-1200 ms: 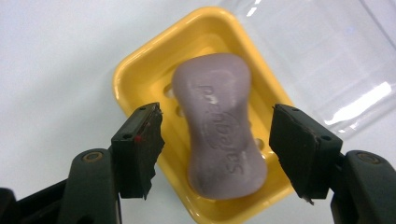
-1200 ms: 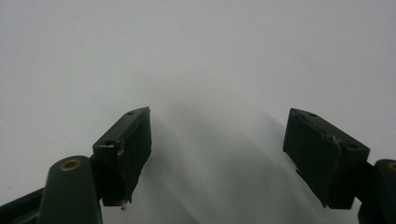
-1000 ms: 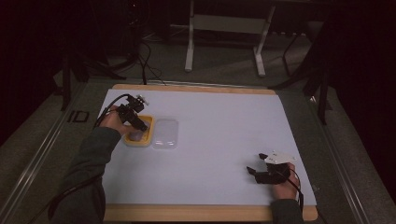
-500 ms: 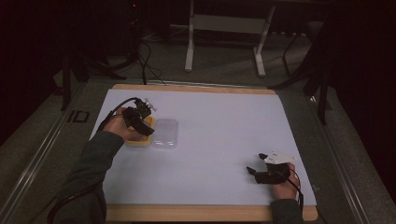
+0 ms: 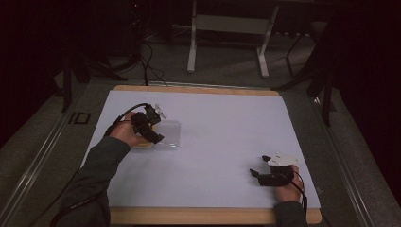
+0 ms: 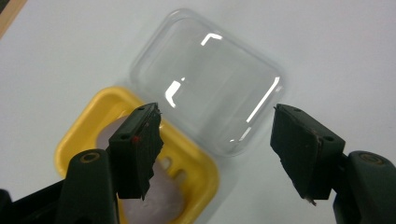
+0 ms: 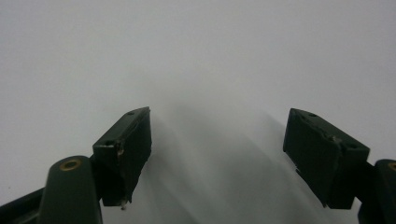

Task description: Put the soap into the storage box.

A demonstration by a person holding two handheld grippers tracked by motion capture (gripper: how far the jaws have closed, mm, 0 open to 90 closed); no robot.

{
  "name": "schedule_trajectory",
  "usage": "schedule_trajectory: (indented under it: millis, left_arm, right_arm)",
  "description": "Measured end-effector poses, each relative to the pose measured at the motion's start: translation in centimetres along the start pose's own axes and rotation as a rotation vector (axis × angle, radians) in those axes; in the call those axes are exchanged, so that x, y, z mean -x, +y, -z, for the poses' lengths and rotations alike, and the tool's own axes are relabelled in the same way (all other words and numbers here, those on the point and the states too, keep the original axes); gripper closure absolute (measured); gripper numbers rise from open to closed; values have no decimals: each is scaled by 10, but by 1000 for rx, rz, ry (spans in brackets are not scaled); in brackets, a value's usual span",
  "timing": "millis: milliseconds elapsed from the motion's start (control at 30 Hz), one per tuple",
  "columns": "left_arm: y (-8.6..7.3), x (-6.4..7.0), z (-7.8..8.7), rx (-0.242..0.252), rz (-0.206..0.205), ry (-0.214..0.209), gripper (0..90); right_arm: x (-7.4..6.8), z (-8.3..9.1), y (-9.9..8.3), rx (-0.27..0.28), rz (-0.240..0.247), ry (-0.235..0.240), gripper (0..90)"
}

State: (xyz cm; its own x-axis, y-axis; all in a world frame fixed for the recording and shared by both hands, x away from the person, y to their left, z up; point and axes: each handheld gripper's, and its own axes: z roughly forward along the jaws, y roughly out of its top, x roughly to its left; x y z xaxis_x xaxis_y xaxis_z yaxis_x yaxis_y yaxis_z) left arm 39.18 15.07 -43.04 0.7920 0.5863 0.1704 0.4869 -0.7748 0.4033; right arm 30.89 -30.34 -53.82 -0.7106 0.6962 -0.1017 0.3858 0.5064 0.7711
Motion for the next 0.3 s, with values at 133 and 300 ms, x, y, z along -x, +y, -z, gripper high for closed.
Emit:
schedule_trajectory:
  millis: [133, 300]
  left_arm:
    - [2, 10, -1, 10, -26, -13, 335]
    - [3, 24, -5, 10, -61, -17, 332]
  right_arm:
    - [0, 0, 0, -1, 1, -1, 232]
    - [0, 0, 0, -1, 1, -1, 232]
